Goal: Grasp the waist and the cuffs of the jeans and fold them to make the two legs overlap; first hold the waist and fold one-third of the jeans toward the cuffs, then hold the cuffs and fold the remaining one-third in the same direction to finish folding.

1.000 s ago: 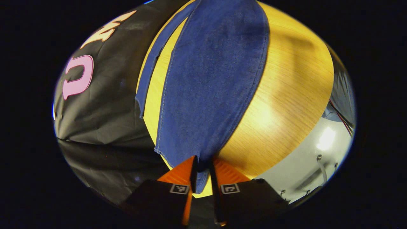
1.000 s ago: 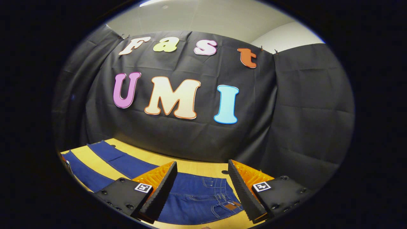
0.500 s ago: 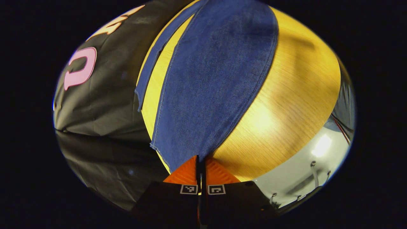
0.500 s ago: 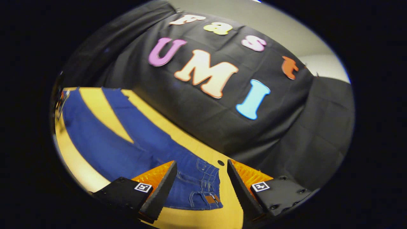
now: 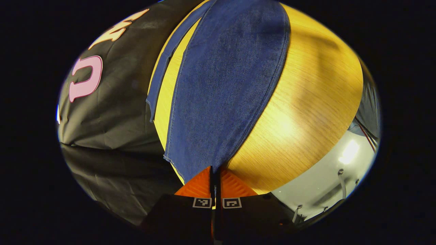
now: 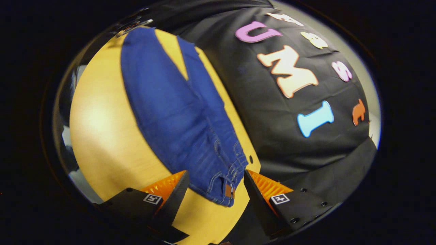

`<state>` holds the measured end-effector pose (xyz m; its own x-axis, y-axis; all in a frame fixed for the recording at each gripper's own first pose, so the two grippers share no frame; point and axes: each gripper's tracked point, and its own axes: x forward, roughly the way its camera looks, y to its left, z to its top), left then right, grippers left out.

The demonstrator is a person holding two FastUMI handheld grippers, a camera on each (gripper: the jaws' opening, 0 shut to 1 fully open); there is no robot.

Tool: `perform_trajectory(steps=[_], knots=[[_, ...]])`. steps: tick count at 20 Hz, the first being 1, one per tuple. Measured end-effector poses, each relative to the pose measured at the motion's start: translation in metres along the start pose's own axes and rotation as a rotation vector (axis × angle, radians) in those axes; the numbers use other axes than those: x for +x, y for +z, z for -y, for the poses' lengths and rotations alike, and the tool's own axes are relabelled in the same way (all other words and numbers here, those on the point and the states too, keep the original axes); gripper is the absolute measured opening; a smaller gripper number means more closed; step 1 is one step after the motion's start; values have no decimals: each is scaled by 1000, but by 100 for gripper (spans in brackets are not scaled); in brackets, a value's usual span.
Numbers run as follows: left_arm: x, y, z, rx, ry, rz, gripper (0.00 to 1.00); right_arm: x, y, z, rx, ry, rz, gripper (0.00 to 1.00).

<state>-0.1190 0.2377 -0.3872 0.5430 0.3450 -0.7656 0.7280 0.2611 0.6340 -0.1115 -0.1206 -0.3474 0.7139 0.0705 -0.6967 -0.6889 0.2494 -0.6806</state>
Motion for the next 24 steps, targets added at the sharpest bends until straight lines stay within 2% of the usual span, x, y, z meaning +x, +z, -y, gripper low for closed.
perform_trajectory(steps=[7,9,12,13,14,16,17,18,19,22,23,24], knots=[[-2,0,0,6,15,7,0,18,-15,-48,-168,147,-23,100],[-1,-1,0,8,17,7,0,22,-10,-47,-236,151,-2,99],[-1,0,0,7,21,12,0,43,-11,-49,-249,146,-10,94],[-1,0,-1,6,24,14,0,45,-10,-48,-261,145,-6,89],[0,0,-1,4,26,16,0,50,-10,-47,-264,139,-10,92],[0,0,-1,5,29,21,0,60,-12,-46,-256,135,-23,88],[0,-1,-1,5,30,24,0,64,-10,-45,-262,145,-25,82],[0,0,-1,3,32,26,0,72,-14,-48,-271,149,-33,85],[0,1,-1,2,33,29,0,74,-10,-51,-291,156,-39,65],[0,0,-1,-5,35,34,0,80,-11,-55,-355,124,-49,21],[1,0,-1,-9,36,36,0,77,-9,-55,-339,110,-55,13],[1,0,-2,-18,36,39,0,83,-14,-51,-297,96,-69,11]])
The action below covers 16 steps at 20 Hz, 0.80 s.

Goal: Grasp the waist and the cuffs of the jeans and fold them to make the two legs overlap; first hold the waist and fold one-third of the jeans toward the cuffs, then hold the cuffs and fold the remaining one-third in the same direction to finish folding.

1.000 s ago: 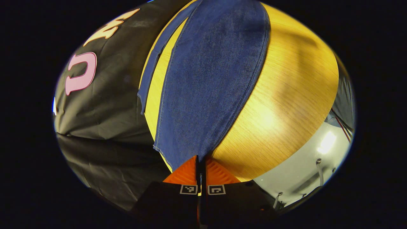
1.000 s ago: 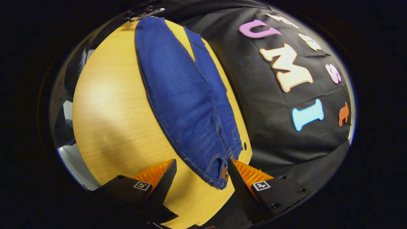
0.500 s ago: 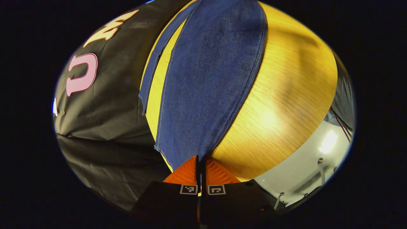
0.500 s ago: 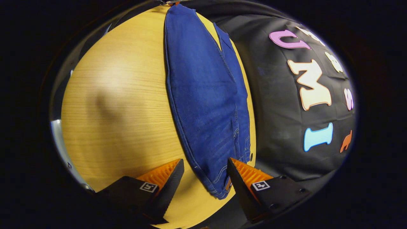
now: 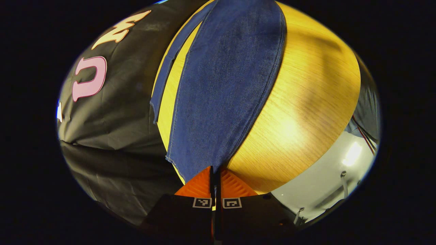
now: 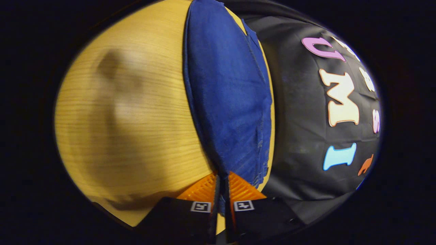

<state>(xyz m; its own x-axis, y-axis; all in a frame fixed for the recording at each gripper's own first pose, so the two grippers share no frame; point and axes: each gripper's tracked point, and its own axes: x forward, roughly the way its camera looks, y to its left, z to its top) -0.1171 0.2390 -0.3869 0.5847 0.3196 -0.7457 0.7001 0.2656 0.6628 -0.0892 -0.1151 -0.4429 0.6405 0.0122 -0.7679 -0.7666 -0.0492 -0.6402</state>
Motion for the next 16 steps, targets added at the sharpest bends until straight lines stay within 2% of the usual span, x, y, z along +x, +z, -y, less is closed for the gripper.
perform_trajectory(steps=[1,3,6,10,11,13,16], knots=[[-1,0,1,-10,-2,1,0,-3,2,-1,42,26,-2,5],[-2,-2,2,-16,-15,0,0,-4,1,-3,80,57,-17,6],[-5,-4,4,-16,-28,-14,0,-10,7,-3,57,77,-12,6],[-7,-3,5,-40,-52,-37,0,-10,9,-5,93,105,-18,6],[-6,-2,4,-49,-59,-40,0,-10,10,-2,95,100,-13,7],[-6,1,1,-83,-72,-49,0,-17,13,14,117,40,16,6],[-8,7,-10,-178,-78,-70,0,-36,15,51,211,-37,41,6]])
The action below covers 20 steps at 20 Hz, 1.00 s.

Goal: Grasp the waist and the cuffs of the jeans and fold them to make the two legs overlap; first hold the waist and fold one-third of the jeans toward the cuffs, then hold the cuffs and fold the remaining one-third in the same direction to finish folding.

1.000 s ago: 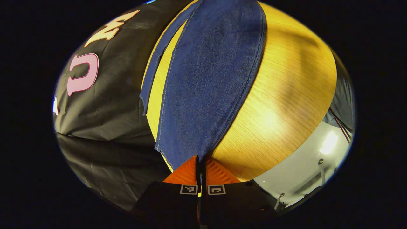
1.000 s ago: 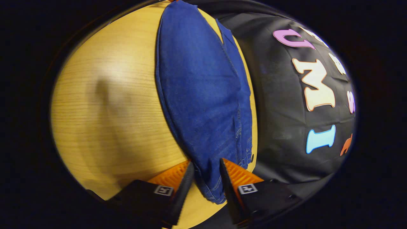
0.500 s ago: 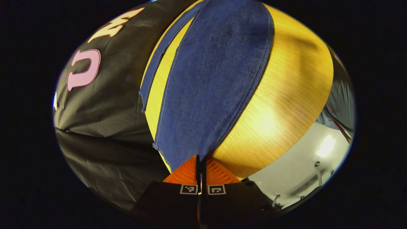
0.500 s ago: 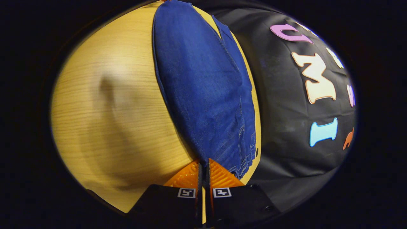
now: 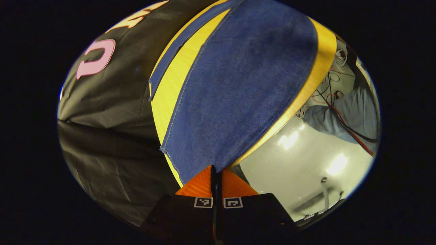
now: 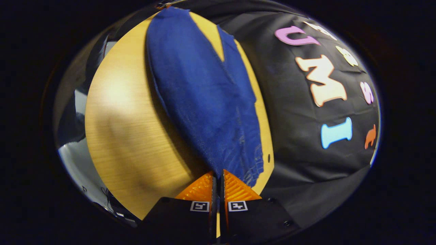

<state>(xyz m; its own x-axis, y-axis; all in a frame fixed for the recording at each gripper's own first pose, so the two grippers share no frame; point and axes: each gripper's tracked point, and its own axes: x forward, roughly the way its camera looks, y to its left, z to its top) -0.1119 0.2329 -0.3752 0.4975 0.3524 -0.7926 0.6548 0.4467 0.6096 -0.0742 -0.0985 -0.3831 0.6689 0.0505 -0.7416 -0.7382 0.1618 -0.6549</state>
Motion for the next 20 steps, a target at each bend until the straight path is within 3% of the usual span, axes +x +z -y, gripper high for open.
perform_trajectory(steps=[6,12,15,20], knots=[[-25,25,-64,-170,101,33,0,-17,23,50,105,-100,51,6],[-50,65,-142,-281,137,78,0,5,57,122,291,-227,60,5],[-37,84,-164,-274,153,102,0,24,69,141,309,-251,47,5],[15,158,-236,-234,169,160,0,64,79,162,355,-297,-3,5]])
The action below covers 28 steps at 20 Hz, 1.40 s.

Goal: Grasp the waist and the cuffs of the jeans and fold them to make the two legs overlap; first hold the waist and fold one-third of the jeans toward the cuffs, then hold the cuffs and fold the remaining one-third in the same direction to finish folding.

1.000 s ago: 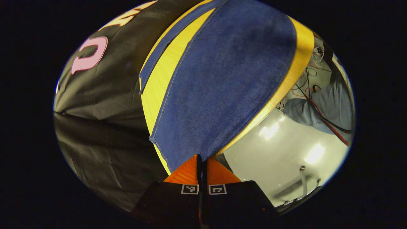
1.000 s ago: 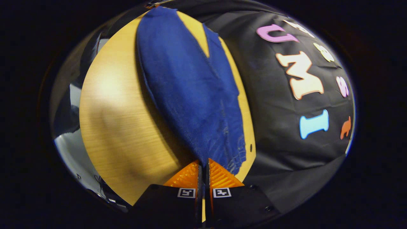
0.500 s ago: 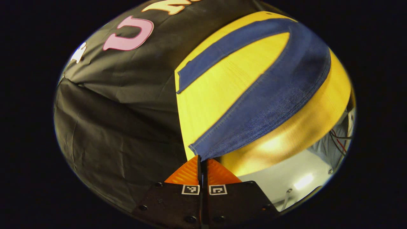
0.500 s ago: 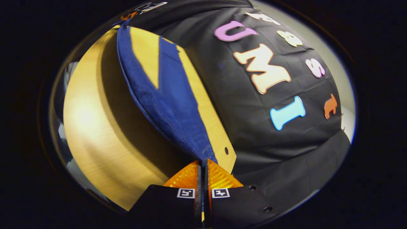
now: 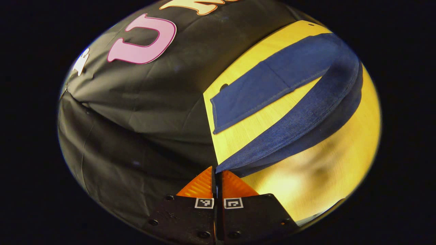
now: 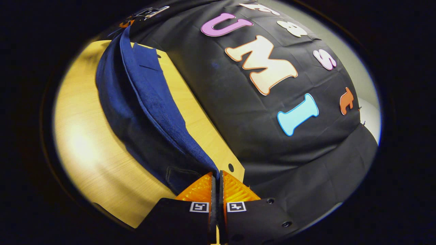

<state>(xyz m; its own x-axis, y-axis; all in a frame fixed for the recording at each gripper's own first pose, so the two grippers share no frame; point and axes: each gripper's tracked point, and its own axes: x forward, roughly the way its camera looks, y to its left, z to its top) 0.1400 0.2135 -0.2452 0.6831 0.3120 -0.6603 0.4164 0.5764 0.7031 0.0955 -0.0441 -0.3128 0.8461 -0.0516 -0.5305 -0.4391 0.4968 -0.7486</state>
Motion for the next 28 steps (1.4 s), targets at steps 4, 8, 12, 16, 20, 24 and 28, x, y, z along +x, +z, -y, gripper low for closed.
perform_trajectory(steps=[4,8,12,16,20,24,28], knots=[[53,55,-15,-55,-20,47,0,41,7,-3,112,-70,-50,5],[107,107,-18,-110,-57,93,0,79,5,-10,220,-91,-100,5],[158,146,-5,-96,-113,107,0,119,-5,-24,181,-83,-185,5],[208,165,16,-127,-175,82,0,156,-22,-45,236,-50,-285,5],[218,192,18,-233,-180,173,0,156,-35,-28,334,-149,-353,40],[183,212,-25,-409,-55,338,94,129,-30,22,444,-289,-293,99],[135,220,-34,-537,-54,381,95,98,-65,56,588,-335,-281,100]])
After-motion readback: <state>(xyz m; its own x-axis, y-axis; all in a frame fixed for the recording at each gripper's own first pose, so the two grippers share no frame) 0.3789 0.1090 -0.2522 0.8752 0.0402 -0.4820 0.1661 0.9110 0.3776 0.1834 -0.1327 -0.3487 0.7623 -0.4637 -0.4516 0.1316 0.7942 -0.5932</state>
